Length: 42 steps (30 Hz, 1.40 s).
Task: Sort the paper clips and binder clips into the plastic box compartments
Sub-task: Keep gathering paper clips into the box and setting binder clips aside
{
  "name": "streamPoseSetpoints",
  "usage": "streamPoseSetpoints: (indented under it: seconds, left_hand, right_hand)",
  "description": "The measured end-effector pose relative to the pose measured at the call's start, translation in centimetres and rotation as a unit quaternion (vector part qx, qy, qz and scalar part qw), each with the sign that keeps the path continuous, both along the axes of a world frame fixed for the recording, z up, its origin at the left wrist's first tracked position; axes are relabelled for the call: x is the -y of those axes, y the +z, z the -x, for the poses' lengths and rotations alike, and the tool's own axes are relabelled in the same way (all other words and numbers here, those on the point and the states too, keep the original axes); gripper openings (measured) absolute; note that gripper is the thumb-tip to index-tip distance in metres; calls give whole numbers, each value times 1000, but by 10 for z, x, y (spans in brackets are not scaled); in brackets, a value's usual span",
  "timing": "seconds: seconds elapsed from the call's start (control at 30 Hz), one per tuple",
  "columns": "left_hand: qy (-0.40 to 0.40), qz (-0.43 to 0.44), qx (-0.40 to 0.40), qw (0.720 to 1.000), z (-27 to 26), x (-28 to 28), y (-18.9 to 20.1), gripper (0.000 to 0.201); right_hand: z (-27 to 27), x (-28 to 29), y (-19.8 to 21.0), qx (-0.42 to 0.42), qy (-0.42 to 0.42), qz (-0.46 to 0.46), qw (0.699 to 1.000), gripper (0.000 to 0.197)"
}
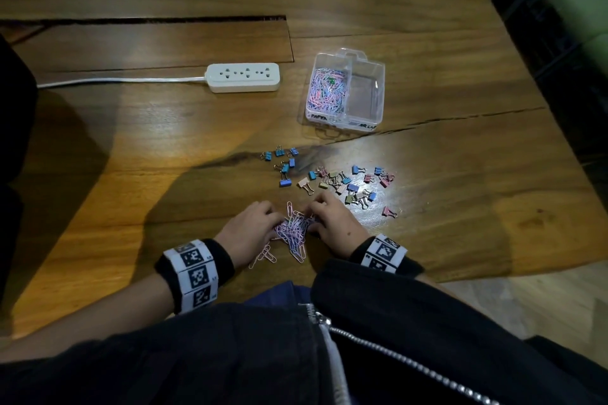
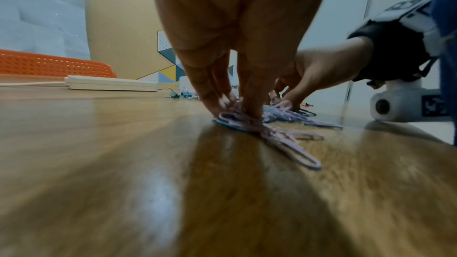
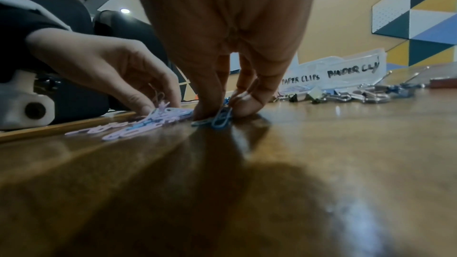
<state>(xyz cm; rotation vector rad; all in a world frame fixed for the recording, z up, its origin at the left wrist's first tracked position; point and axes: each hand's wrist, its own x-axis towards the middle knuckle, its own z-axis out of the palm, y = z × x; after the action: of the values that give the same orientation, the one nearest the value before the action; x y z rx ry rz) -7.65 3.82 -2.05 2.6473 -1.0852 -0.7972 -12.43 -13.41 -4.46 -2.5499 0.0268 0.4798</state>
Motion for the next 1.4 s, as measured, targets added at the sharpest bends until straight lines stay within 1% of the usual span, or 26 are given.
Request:
streamPoseSetpoints:
  seconds: [0.1,0.17,0.23,0.33,0.4,0.47,0.5,0.53,0.6,0.73,0.8,0.83,0.87,0.9,0.93,0.97,1.0,1.03,1.07,1.1,1.13,1.17,1.27,1.3,1.33,1.4]
  left_hand:
    - [27,24,-25,999,-5,4,-1,31]
    - [85,63,-66,992,-11,5,-2,23]
    - [149,98,-130,975,-19,7,-1,20]
    - [194,129,-233,944,-32,7,3,22]
    - [228,155,-323,905,-41,5,5,18]
    - [295,194,-429,832,-46,3,7,16]
    - [331,214,-470,790,-48,3,8,17]
    - [360,227,-494,758,-48,3,8,17]
    - [394,242,-513,723,-47,4,7,17]
    - [418,297,-576,636,-45,5,4,27]
    - [416,308,-591,619,-45,4,4,30]
    - [413,309,-585,626,-44,4,4,30]
    - [407,305,-572,644,-44,6,5,31]
    - [400,295,-548,673,-44,7,5,31]
    - [389,280,-511,714,-44,9,6,31]
    - [373,258,-461,762,-43,11,7,32]
    - [348,229,-405,814,-42,12,8,32]
    - [310,196,-346,864,-40,11,9,32]
    - [264,163,-291,905,-37,11,9,29]
    - [219,135,-248,934,-33,10,8,24]
    - [182,108,-225,951,-30,8,9,16]
    - [144,73,-210,964,-26,7,9,16]
    - [50,-6,-145,988,-22,7,2,70]
    - [36,-11,-124,992,-22,9,-1,81]
    - [24,-14,-104,994,-21,11,-4,85]
    - [4,-37,-62,997,-18,16,-11,81]
  right_hand:
    - [1,-1,-1,3,11,37,999,26]
    - [2,-2,-1,5,14,54,998,27]
    - [2,-2,0,3,19,55,998,28]
    - [1,0,0,-7,25,41,999,27]
    - [0,2,0,-16,15,23,999,24]
    - [-2,5,4,-30,-23,-20,999,22]
    - [-2,6,7,-39,-54,-54,996,20]
    - [-2,8,11,-48,-94,-99,989,16]
    - [-2,13,19,-79,-174,-226,955,5]
    - [-7,23,26,-135,-272,-428,851,21]
    - [-9,21,26,-157,-327,-497,788,25]
    - [-10,20,26,-168,-351,-516,763,26]
    - [-11,17,26,-172,-358,-517,758,26]
    - [-11,13,25,-172,-344,-492,781,23]
    - [-12,9,22,-164,-305,-434,832,19]
    - [-12,6,17,-142,-242,-342,897,16]
    - [-11,2,12,-110,-164,-232,953,21]
    - [-10,-2,6,-82,-88,-114,986,32]
    - [-8,-5,1,-60,-29,-18,998,43]
    - [-7,-8,-1,-39,10,39,998,51]
    - [-5,-10,-2,-22,30,65,997,57]
    - [-5,-12,-3,-12,34,67,997,57]
    - [-6,-12,-1,2,21,43,999,41]
    - [-7,-12,0,2,20,41,999,36]
    - [-8,-11,0,-3,22,37,999,33]
    - [-9,-8,-1,-21,21,28,999,30]
